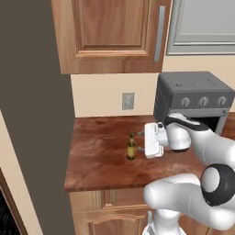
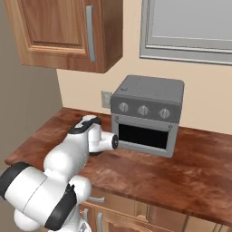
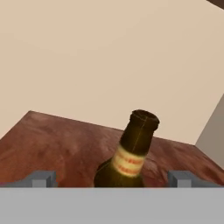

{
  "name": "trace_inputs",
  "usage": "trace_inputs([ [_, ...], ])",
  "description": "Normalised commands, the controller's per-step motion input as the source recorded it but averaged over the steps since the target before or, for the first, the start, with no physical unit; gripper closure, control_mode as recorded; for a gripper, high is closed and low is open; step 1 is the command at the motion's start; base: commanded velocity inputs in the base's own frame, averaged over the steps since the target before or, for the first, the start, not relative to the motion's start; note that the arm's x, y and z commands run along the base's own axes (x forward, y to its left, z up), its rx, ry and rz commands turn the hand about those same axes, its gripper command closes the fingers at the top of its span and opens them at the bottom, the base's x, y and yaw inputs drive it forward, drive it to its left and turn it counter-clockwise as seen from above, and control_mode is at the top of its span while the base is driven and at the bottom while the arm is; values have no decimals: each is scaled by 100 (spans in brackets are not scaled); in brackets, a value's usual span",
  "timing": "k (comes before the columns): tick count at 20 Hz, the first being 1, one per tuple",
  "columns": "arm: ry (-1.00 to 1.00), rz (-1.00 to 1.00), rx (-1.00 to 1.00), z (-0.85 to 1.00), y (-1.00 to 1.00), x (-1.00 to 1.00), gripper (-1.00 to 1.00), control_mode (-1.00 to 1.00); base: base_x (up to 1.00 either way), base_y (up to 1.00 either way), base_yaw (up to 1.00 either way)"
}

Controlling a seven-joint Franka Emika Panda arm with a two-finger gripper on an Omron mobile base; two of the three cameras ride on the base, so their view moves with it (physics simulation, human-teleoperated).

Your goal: Place the drinks on the dining counter in a tight cluster.

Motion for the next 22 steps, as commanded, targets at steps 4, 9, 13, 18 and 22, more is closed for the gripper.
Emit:
trace_inputs([
  [4, 0, 0, 0, -14, 0, 24, -100, -100, 0, 0, 0],
  [9, 0, 0, 0, -13, 4, 11, -100, -100, 0, 0, 0],
  [13, 0, 0, 0, -9, 7, 6, -100, -100, 0, 0, 0],
  [18, 0, 0, 0, -5, 11, 0, -100, -100, 0, 0, 0],
  [22, 3, 0, 0, -1, 10, 0, -100, -100, 0, 0, 0],
])
